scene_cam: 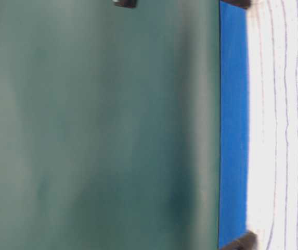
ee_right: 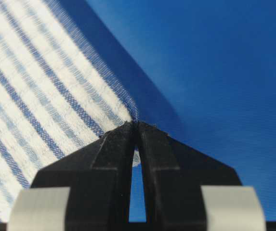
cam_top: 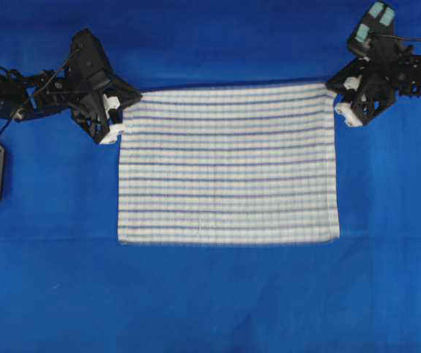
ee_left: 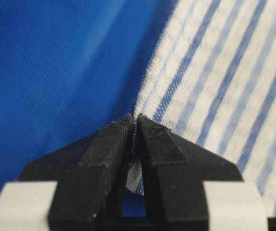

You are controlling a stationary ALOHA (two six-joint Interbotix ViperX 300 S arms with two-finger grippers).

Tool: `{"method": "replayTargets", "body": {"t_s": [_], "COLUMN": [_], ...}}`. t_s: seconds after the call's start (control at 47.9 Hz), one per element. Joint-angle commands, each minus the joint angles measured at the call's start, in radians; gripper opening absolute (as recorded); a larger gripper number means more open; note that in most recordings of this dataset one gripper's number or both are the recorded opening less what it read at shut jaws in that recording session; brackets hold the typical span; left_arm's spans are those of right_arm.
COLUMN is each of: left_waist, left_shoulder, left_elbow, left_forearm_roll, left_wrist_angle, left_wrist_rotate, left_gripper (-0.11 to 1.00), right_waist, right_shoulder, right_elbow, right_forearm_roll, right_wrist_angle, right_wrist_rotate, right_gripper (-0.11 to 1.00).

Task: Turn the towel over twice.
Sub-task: 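Lift the towel and flip it over toward the near side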

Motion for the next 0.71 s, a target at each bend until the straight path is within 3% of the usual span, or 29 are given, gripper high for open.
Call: {"method": "replayTargets", "body": {"t_s": [0.0, 0.23, 0.397, 0.689], "left_waist": [0.014, 0.083, 0.12, 0.126], "left_shoulder": [-0.084, -0.272, -0.388, -0.545], "left_elbow": [-0.031, -0.094, -0.126, -0.167], "left_forearm_roll": [-0.002, 0.0, 0.0, 0.0], "left_wrist_angle": [0.048, 0.155, 0.17, 0.202], "left_wrist_rotate": [0.003, 0.003, 0.003, 0.029], "left_gripper": [0.05, 0.05, 0.05, 0.05], "right_waist": [-0.034, -0.069, -0.069, -0.055], "right_shoulder": [-0.075, -0.256, -0.377, -0.517], "right_elbow": [-0.025, -0.1, -0.164, -0.225], "right_forearm_roll": [-0.003, -0.026, -0.049, -0.06], "right_wrist_angle": [0.026, 0.17, 0.298, 0.374], "right_wrist_rotate": [-0.003, -0.008, -0.008, -0.012], "right_gripper": [0.05, 0.05, 0.05, 0.05]}}
